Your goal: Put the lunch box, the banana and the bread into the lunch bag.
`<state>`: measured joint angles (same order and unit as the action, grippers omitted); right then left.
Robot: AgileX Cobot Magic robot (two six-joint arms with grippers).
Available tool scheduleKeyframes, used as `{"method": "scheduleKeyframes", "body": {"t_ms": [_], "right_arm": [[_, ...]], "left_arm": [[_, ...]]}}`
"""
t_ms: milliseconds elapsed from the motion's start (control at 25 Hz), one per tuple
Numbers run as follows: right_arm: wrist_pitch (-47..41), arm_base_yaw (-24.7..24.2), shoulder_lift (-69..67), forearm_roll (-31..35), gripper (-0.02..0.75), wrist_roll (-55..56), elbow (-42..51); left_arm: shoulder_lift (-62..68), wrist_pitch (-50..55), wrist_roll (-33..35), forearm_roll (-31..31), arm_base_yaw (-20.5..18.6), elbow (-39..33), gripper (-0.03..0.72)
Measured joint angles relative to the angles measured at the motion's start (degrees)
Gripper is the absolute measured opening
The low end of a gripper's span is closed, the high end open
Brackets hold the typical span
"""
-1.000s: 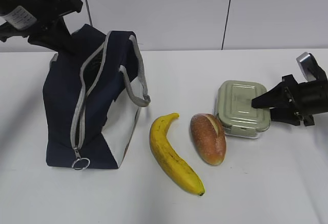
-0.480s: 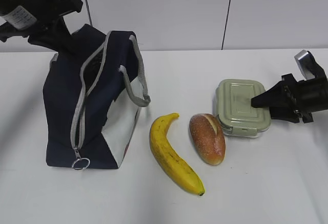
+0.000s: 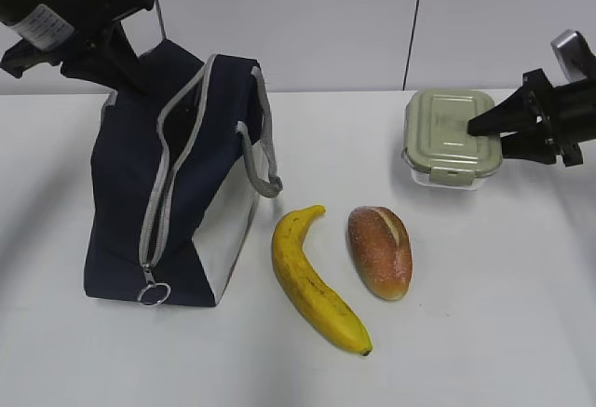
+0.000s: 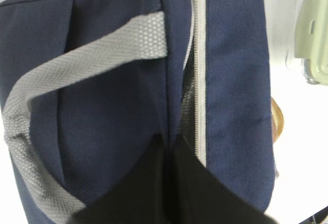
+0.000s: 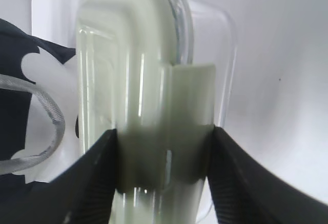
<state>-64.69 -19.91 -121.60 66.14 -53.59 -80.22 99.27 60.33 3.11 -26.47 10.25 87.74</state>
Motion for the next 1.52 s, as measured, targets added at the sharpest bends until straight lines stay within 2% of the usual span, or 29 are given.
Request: {"method": "scheduleKeyframes", "body": {"t_ms": [160,320,880,1160,1320,1520], "right_arm": [[-0.53,0.63,3.71,-1.64,0.375,3.7,-1.15],[-1.02,3.5,7.63,-2.41,0.375,8.21,-2.17],[-3.8,20.05,12.3,-4.09,0.375,24.4,-13.96],[-4.14,26.43,12.1,-4.37,0.375,25.93,-14.54],[-1.09,29.71,11.03,-4.27,0.375,25.93,-14.54],[2.14,31.55,8.54,-6.31,0.374,26.15,-14.54]], "left_arm": [[0.0,-0.15,-0.15,-0.85,0.0,0.0,-0.003],[0.0,-0.22,-0.37,-1.98,0.0,0.0,-0.003],[0.0,-1.53,-1.23,-5.71,0.0,0.0,-0.003],[0.0,-1.62,-1.23,-6.9,0.0,0.0,-0.003],[0.0,-1.67,-1.23,-7.22,0.0,0.0,-0.003],[0.0,-1.67,-1.23,-7.27,0.0,0.0,-0.003]]}}
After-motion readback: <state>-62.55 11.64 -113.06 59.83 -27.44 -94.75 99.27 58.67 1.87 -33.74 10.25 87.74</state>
